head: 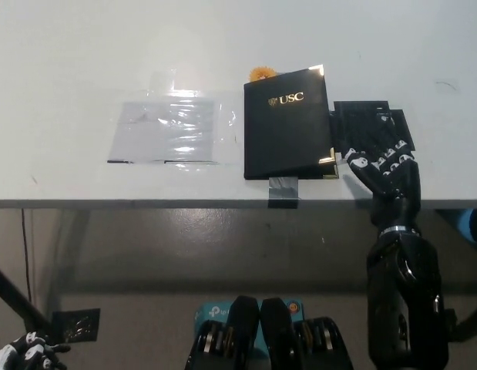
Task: The robot uses its right hand to push the cover of the diary kept in the middle of the desk towards the left to open it
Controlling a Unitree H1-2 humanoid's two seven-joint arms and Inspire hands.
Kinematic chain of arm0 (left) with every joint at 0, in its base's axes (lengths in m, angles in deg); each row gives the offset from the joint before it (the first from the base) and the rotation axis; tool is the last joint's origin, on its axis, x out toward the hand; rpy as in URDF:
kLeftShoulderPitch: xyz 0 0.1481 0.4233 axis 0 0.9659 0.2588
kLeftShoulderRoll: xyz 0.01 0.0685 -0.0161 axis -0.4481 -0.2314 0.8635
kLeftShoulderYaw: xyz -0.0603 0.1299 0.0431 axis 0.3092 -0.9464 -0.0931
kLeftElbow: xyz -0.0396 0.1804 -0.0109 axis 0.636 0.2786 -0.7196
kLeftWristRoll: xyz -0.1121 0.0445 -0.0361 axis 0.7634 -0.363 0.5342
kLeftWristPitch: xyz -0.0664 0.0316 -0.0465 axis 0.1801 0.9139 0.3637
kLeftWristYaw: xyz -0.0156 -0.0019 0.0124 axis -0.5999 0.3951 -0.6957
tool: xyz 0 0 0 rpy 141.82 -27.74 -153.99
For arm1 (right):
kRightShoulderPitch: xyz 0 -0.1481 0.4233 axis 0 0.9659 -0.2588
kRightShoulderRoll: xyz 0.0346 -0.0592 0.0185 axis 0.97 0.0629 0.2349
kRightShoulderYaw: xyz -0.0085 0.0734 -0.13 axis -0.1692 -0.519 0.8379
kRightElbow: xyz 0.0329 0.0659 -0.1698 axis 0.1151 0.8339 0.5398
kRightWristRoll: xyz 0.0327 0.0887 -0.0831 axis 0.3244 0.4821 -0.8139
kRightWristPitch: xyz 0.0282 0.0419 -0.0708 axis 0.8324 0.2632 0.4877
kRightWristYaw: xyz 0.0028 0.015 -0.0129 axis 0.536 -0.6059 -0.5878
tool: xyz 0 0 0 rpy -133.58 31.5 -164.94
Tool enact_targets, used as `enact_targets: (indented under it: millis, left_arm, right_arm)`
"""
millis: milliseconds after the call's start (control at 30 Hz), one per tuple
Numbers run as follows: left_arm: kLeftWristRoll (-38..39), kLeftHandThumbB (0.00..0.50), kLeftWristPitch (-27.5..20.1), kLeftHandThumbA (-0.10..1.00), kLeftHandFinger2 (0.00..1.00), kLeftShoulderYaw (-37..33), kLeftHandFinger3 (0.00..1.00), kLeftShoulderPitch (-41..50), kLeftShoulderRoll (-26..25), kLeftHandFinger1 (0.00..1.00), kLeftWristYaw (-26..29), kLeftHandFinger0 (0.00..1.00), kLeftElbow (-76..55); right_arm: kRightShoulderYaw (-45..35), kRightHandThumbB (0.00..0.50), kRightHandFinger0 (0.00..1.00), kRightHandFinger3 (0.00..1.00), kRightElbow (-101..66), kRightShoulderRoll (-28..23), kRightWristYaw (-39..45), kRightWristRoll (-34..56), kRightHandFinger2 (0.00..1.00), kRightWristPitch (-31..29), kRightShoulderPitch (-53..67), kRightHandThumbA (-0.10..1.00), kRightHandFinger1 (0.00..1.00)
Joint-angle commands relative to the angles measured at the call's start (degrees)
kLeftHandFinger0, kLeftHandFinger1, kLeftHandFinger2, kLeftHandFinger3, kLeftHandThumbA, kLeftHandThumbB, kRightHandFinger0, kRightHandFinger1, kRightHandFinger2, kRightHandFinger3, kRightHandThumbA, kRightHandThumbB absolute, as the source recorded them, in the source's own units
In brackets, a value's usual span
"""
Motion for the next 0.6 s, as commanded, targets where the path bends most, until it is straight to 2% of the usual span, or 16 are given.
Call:
enact_targets:
  millis: [0, 67, 133, 167, 233, 300, 333, 367, 567]
  left_arm:
    - [1.06, 0.5, -1.83, 0.34, 0.27, 0.6, 0.34, -0.01, -0.67, 0.5, -0.57, 0.37, -0.84]
    - [0.98, 0.5, -1.7, 0.35, 0.27, 0.58, 0.34, 0.04, -0.7, 0.51, -0.58, 0.38, -0.93]
    - [0.81, 0.5, -2.16, 0.36, 0.28, 0.43, 0.34, -0.05, -0.94, 0.51, -0.93, 0.38, -0.99]
    - [1.05, 0.5, -1.3, 0.35, 0.28, 0.56, 0.34, -0.12, -0.74, 0.51, -0.56, 0.37, -1.11]
    - [0.96, 0.5, -1.37, 0.35, 0.27, 0.48, 0.33, -0.06, -0.57, 0.5, -0.48, 0.37, -1.35]
    - [0.28, 0.5, -1.51, 0.37, 0.26, 0.21, 0.33, -0.23, -0.67, 0.51, -0.19, 0.38, -1.42]
    - [0.41, 0.5, -1.82, 0.37, 0.26, 0.16, 0.34, -0.4, -0.77, 0.51, -0.57, 0.37, -1.05]
    - [0.55, 0.5, -1.9, 0.37, 0.26, 0.2, 0.33, -0.43, -0.72, 0.49, -0.64, 0.36, -1.06]
    - [1.0, 0.5, -2.57, 0.4, 0.28, 0.1, 0.35, -0.58, -1.01, 0.53, -1.69, 0.42, -0.5]
  right_arm:
    - [-0.33, 0.119, 0.64, 0.84, 1.59, 0.99, -1.05, 1.85, 0.74, -4.32, -0.99, 0.88, 0.72]
    - [-0.42, 0.129, 0.64, 0.85, 2.34, 1.35, -1.23, 2.16, 0.75, -4.33, -0.92, 0.89, 0.72]
    - [-0.81, 0.115, 0.68, 0.89, 3.77, 2.34, -1.9, 2.72, 0.76, -4.81, -1.19, 0.9, 0.74]
    - [-1.62, 0.1, 0.75, 0.94, 4.19, 4.18, -2.82, 4.04, 0.81, -5.31, -1.19, 0.88, 0.79]
    - [-1.49, 0.094, 0.83, 1.0, 5.25, 4.97, -3.0, 3.98, 0.9, -5.79, -1.17, 0.89, 0.88]
    - [-1.45, 0.081, 0.91, 1.0, 6.34, 5.48, -3.1, 4.37, 1.0, -6.05, -1.72, 0.89, 0.98]
    - [-1.41, 0.078, 0.94, 1.0, 6.91, 5.6, -3.12, 4.52, 1.0, -6.49, -1.93, 0.88, 1.0]
    - [-1.55, 0.082, 1.0, 1.0, 7.48, 5.84, -3.2, 4.99, 1.0, -6.47, -2.43, 0.88, 1.0]
    - [-2.33, 0.077, 1.0, 1.0, 9.82, 6.71, -4.47, 7.06, 1.0, -5.86, -5.9, 0.9, 1.0]
